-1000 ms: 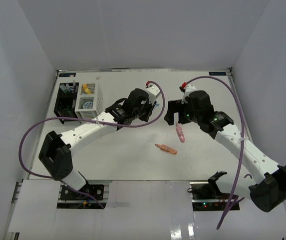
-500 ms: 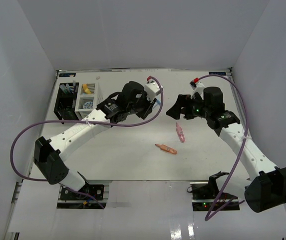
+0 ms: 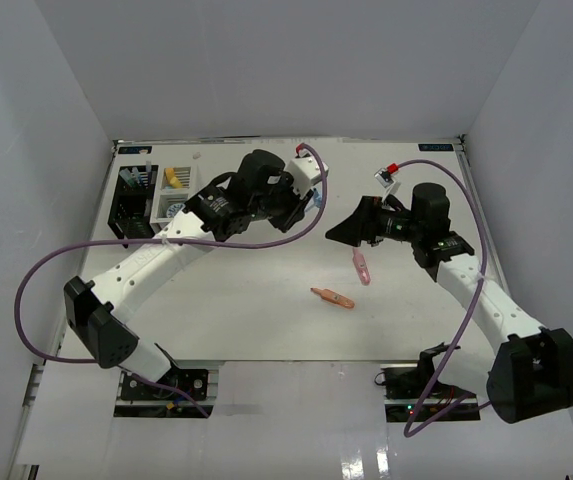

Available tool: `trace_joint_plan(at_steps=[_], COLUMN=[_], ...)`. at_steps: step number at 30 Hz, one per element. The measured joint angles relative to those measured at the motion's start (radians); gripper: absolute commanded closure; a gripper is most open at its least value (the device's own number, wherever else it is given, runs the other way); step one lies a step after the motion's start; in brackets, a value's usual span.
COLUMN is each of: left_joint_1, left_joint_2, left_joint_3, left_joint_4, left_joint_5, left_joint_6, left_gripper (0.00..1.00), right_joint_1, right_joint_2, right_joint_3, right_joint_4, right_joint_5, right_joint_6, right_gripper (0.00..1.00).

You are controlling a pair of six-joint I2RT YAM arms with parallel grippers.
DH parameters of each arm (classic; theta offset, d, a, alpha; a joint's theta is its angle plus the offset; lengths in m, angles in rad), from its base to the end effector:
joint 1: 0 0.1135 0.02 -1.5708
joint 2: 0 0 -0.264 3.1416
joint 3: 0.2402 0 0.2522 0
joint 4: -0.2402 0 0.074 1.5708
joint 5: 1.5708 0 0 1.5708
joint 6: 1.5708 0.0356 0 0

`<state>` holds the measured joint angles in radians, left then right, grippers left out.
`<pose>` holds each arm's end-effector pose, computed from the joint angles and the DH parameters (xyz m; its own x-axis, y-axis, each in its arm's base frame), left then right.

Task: Sort the stationery into containers
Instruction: Pick up the pen from the center of the board, then close the pen cap on the pen.

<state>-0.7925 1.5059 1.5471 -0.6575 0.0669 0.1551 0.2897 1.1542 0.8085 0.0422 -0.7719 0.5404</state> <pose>0.2332 -0.2399 0.3837 -0.2853 0.5089 -0.8122 0.8025 0.5901 0.0879 0.2411 0.0978 0.2986 -0.6791 0.1823 -0.7111 -0.5752 0.4697 0.6697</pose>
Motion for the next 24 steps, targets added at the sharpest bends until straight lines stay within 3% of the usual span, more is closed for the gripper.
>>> trace_joint_plan(at_steps=[16, 24], left_joint_1=[0.001, 0.002], left_joint_2=[0.017, 0.038], left_joint_3=[0.083, 0.113], left_joint_4=[-0.043, -0.047], left_joint_5=[0.075, 0.121], left_joint_6=[-0.019, -0.038], left_gripper=[1.00, 1.00], right_joint_1=[-0.002, -0.002], right_joint_2=[0.085, 0.137], right_joint_3=[-0.022, -0.022], right_joint_4=[0.320, 0.373], right_joint_5=[-0.095, -0.082], right_joint_6=[0.149, 0.178], right_gripper=[0.16, 0.18])
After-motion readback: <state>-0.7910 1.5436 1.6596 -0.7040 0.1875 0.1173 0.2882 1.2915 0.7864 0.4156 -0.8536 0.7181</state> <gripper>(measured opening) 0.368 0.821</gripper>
